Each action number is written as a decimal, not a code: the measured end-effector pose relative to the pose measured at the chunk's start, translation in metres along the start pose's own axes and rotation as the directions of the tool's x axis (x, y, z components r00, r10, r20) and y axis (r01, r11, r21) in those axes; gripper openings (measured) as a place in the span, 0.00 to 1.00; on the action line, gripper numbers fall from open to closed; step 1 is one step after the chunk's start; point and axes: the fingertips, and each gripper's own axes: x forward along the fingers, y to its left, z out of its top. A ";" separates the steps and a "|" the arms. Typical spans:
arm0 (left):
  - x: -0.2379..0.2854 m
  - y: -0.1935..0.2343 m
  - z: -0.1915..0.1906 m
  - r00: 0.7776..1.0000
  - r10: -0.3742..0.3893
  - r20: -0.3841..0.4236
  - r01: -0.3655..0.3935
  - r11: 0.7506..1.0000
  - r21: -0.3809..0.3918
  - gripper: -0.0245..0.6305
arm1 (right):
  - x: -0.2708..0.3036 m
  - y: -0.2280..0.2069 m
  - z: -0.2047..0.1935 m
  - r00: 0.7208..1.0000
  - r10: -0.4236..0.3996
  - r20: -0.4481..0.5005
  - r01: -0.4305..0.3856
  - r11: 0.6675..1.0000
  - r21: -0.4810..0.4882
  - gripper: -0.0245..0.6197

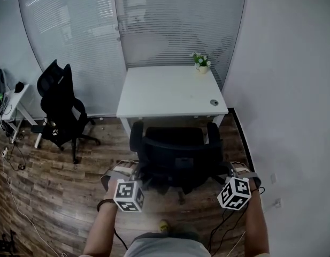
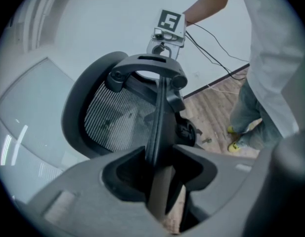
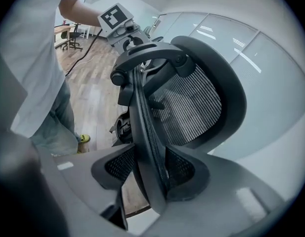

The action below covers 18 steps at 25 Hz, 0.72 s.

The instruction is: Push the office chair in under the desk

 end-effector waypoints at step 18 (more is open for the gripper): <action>0.046 0.052 -0.004 0.998 0.021 -0.054 -0.025 0.997 -0.072 0.33 | 0.036 -0.061 -0.011 0.999 -0.007 0.034 0.009 0.999 -0.041 0.33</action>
